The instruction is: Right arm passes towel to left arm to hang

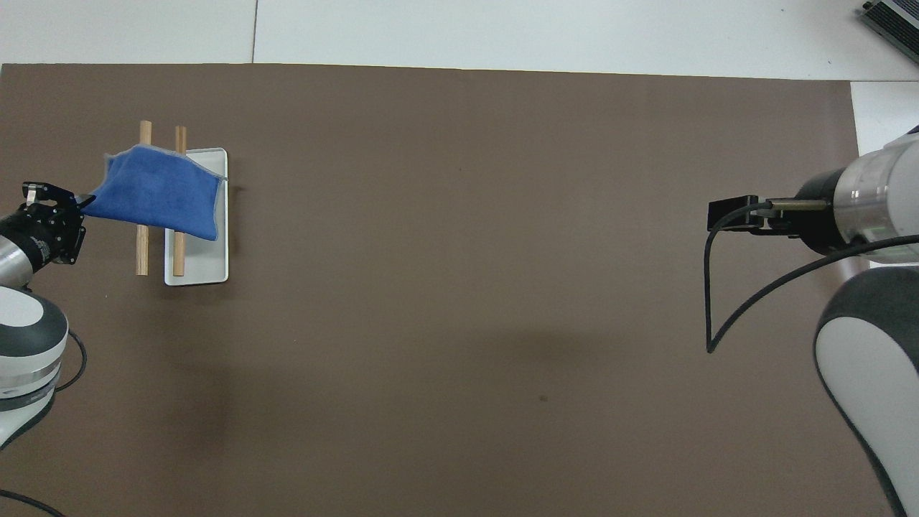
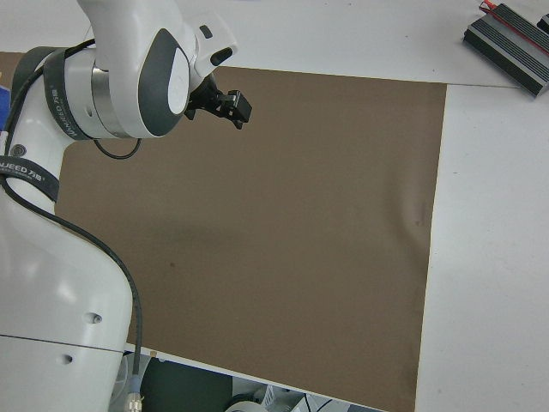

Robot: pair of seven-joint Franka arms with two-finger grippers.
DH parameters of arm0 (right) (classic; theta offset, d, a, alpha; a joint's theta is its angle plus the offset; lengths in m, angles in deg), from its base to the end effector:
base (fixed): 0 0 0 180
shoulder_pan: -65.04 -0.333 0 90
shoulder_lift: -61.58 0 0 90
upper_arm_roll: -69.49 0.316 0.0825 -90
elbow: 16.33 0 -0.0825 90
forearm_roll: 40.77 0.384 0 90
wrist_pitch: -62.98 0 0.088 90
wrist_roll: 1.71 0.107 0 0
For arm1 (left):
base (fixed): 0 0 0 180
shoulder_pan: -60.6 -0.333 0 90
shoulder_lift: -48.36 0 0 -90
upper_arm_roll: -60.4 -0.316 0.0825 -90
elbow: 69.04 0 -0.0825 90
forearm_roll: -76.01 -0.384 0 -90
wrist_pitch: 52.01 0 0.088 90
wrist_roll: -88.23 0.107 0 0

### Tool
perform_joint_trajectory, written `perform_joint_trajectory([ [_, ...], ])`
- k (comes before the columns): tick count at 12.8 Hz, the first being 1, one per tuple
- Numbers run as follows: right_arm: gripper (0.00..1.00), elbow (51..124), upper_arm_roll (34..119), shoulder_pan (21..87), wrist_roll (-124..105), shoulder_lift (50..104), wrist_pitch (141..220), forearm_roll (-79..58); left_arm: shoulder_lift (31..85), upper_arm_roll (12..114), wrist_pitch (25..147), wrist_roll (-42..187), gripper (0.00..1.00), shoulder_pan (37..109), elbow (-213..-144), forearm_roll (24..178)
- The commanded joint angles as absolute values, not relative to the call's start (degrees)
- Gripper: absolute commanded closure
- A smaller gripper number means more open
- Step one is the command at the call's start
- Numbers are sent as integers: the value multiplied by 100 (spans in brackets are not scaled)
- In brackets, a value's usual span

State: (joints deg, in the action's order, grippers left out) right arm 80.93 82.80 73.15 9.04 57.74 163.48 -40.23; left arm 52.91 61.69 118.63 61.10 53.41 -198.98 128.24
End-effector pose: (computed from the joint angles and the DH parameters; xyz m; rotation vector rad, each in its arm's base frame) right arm 0.5477 0.0548 0.6169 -3.1212 0.1524 -0.1900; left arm 0.5458 0.1117 0.3774 1.9238 1.6799 0.6421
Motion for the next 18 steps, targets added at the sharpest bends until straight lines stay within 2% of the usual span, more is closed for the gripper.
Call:
perform_joint_trajectory([
  [1, 0, 7728, 7646, 6804, 822, 5965, 15932, -4217, 5135, 6215, 11911, 6274, 100, 5251, -20148, 12936],
  [4, 0, 7395, 7328, 6487, 848, 6096, 15598, -4427, 5169, 6215, 11938, 6283, 100, 5260, -20281, 12936],
  [7, 0, 7472, 7116, 6468, 822, 6027, 15544, -4393, 5240, 6215, 12114, 6283, 100, 5321, -20342, 12936],
  [8, 0, 7559, 7064, 6469, 744, 5991, 15527, -4376, 5240, 6215, 12105, 6283, 84, 5321, -20325, 12936],
  [9, 0, 7578, 6941, 6434, 569, 5956, 15457, -4367, 5249, 6215, 12105, 6300, 59, 5304, -20325, 12936],
  [10, 0, 7630, 6862, 6346, 532, 5912, 15326, -4367, 5249, 6215, 12105, 6318, 45, 5286, -20299, 12936],
  [11, 0, 7665, 6800, 6345, 532, 5903, 15238, -4367, 5249, 6215, 12079, 6335, 23, 5286, -20290, 12936],
  [14, 0, 7631, 6852, 6407, 593, 5929, 15298, -4358, 5266, 6215, 12026, 6380, 21, 5295, -20202, 12909],
  [18, 0, 7613, 7219, 6774, 585, 5982, 15351, -4341, 5354, 6207, 11782, 6510, 26, 5252, -19956, 12735],
])
